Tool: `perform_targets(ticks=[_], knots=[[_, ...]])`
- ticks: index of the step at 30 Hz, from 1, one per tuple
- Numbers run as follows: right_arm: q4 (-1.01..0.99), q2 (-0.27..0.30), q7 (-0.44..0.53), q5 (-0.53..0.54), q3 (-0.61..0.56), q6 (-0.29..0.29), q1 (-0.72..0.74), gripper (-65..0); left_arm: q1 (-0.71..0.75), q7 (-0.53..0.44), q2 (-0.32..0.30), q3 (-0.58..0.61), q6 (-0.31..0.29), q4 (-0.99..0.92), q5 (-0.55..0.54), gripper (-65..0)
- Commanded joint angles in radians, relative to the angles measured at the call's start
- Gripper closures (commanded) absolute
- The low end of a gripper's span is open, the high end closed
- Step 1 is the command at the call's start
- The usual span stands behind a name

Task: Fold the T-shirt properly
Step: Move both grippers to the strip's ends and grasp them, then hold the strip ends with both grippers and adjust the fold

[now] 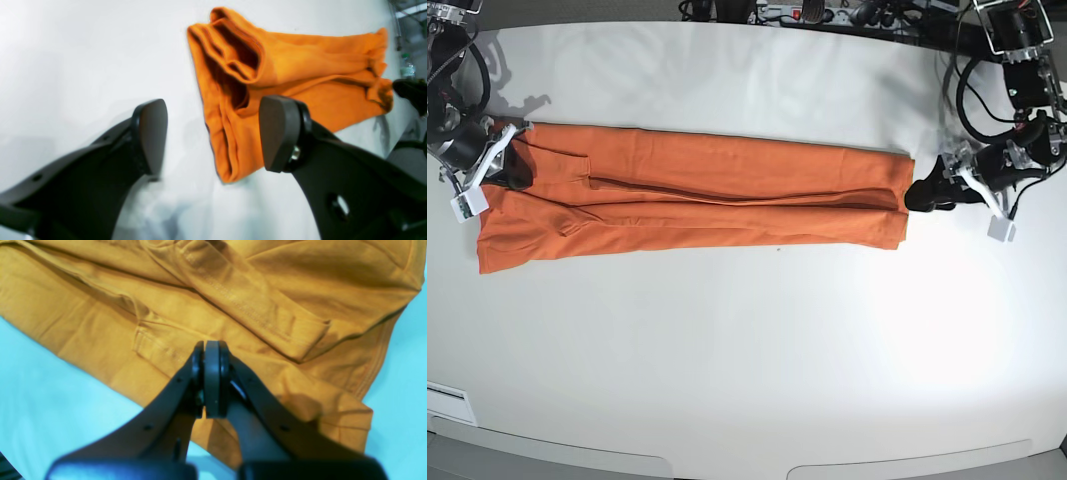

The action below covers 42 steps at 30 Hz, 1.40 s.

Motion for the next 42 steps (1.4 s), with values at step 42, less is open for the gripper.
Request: perform_targets(ticks=[42], knots=[[0.016,0.020,0.003,0.019,0.009,0.002,0.008,0.0,-0.025,-0.133,0.193,0.037,0.063,0.014,0.148,-31.2]])
